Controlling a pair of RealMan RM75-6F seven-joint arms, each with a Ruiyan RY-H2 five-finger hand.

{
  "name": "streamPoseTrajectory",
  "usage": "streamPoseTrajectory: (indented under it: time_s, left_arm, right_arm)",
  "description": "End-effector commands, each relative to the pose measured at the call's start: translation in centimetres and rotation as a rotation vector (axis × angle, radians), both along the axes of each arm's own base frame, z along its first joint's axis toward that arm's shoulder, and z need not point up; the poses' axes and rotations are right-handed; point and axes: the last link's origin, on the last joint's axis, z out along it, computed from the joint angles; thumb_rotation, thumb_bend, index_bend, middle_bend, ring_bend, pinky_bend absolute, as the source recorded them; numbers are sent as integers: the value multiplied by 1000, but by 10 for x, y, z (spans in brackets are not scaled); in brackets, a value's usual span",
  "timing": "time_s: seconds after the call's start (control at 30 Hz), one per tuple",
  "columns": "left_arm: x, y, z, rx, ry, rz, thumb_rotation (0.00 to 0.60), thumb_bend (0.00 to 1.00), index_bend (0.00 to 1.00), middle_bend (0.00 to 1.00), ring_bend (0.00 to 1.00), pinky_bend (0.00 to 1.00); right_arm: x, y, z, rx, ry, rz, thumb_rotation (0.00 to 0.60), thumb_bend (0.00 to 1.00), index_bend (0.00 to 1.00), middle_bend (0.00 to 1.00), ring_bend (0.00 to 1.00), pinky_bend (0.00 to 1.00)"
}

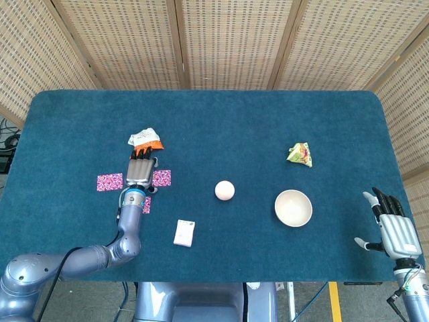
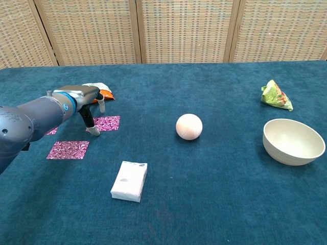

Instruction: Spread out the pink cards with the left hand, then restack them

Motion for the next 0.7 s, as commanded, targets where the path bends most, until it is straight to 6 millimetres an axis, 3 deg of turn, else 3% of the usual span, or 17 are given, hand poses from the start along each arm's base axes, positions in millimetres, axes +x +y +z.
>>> streamPoseTrajectory:
  time_s: [0.03, 0.7]
  left_arm:
    - [0, 1, -1, -2, 0, 0, 600, 159, 335, 0, 0, 0]
    - [-1, 1, -4, -1, -2, -4, 600, 254, 343, 0, 0, 0]
  right_arm:
    - [-1, -1, 0, 0, 3, -5, 600, 131, 89, 0, 0, 0]
    - [-1, -1, 0, 0, 4, -8, 600, 131, 89, 0, 0, 0]
